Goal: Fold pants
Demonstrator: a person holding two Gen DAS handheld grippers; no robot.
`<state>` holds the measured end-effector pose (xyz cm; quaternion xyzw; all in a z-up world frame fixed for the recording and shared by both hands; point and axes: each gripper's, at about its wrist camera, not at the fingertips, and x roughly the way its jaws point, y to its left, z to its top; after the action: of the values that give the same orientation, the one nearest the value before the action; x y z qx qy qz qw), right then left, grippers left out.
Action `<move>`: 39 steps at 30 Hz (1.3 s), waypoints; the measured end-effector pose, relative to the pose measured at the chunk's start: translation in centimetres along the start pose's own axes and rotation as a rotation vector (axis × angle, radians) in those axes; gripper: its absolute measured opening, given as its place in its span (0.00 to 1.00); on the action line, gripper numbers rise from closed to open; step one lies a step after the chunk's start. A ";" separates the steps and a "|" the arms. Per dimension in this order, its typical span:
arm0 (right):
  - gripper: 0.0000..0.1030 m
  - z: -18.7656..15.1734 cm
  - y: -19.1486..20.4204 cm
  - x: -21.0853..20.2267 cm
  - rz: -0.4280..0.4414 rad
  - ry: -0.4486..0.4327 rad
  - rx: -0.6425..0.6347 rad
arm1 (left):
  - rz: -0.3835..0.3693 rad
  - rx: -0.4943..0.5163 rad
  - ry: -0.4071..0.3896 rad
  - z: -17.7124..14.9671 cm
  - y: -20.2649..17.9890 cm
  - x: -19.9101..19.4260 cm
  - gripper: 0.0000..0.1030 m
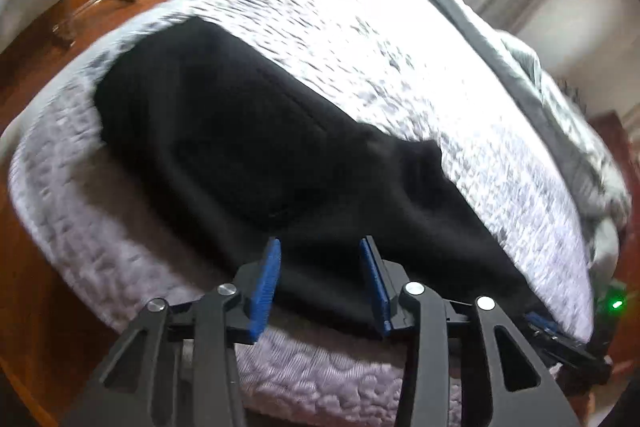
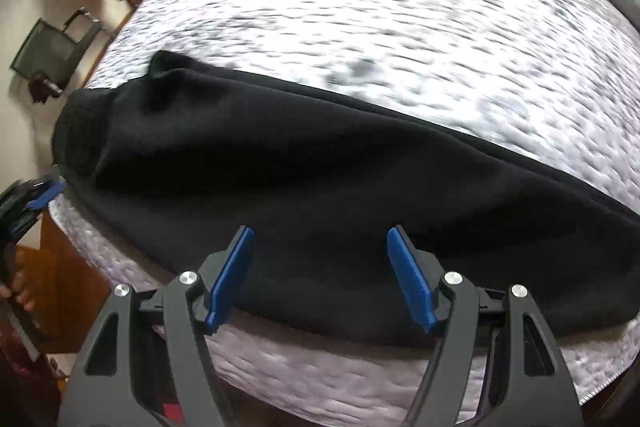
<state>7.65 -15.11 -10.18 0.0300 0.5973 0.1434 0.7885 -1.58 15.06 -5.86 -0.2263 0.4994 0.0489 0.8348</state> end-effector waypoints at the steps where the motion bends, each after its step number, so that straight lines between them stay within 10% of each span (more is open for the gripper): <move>1: 0.67 0.0 0.6 0.5 0.003 0.007 -0.003 | 0.015 0.017 0.017 0.1 -0.2 1.1 0.48; 9: 0.67 -0.2 3.0 4.8 -0.049 0.109 -0.093 | 0.023 0.094 0.085 0.2 0.1 4.7 0.63; 15: 0.68 5.4 7.7 1.9 0.052 0.033 -0.222 | 0.037 0.088 0.020 1.9 0.6 2.7 0.70; 30: 0.70 15.1 15.8 10.3 0.198 0.111 -0.338 | 0.035 0.090 0.083 5.6 2.2 5.5 0.76; 34: 0.14 15.9 15.8 10.8 0.224 0.118 -0.363 | 0.002 0.071 0.079 5.7 2.3 5.4 0.77; 39: 0.03 17.6 14.7 9.4 0.293 0.039 -0.285 | 0.004 0.034 0.052 5.2 2.6 5.4 0.79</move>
<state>23.86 3.59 -10.77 0.0019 0.5753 0.3401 0.7439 4.51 18.83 -9.25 -0.2122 0.5223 0.0360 0.8252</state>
